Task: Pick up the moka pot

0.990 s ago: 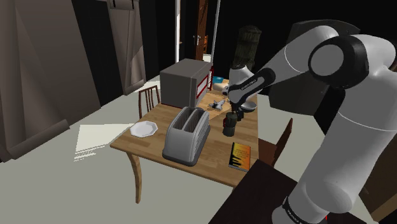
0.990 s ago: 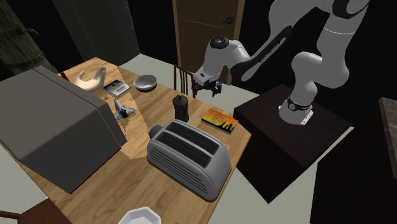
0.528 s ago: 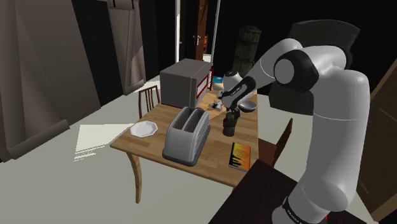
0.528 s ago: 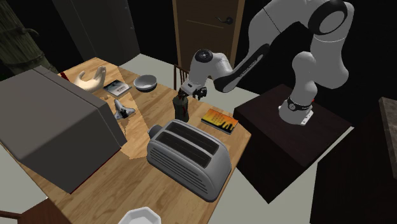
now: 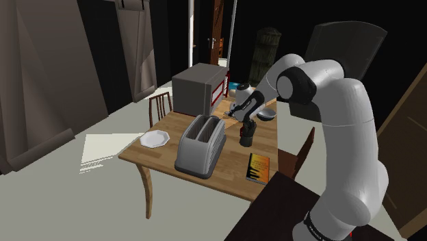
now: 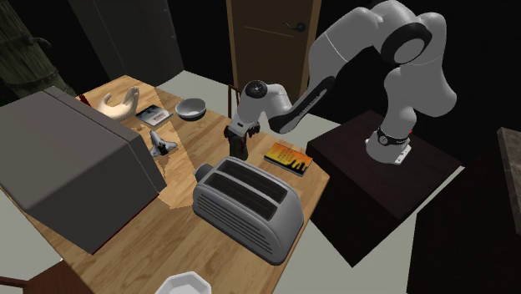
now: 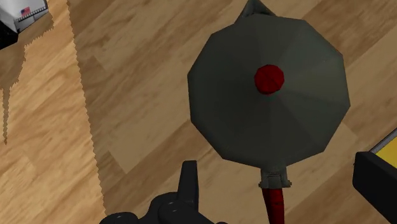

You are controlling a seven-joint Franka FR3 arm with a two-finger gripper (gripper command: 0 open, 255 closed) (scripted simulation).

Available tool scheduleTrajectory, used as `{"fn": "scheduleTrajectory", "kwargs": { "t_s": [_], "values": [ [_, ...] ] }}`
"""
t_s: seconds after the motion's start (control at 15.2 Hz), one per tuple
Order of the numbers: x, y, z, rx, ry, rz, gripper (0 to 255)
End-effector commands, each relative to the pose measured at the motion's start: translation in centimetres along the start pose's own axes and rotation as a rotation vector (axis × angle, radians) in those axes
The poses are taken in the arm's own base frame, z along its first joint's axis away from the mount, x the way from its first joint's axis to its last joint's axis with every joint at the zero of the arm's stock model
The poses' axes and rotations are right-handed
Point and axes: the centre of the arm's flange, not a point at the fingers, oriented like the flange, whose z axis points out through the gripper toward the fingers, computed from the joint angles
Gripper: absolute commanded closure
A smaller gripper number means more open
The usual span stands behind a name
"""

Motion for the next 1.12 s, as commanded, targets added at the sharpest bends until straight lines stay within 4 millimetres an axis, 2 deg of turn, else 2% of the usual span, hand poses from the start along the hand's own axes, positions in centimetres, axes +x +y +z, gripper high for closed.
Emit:
{"fn": "scheduleTrajectory", "kwargs": {
  "t_s": [0.0, 0.13, 0.26, 0.33, 0.92, 1.06],
  "values": [
    [0.5, -0.1, 1.0, -0.001, 0.0, -0.001, 0],
    [1.0, -0.2, 2.2, -0.001, 0.0, -0.001, 0],
    [1.0, -0.2, 2.2, -0.001, 0.0, -0.001, 0],
    [1.0, -0.3, 2.2, -0.001, 0.0, -0.001, 255],
    [1.0, -0.2, 2.2, -0.001, 0.0, -0.001, 255],
    [0.6, -0.1, 1.3, -0.001, 0.0, -0.001, 255]
  ]
}}
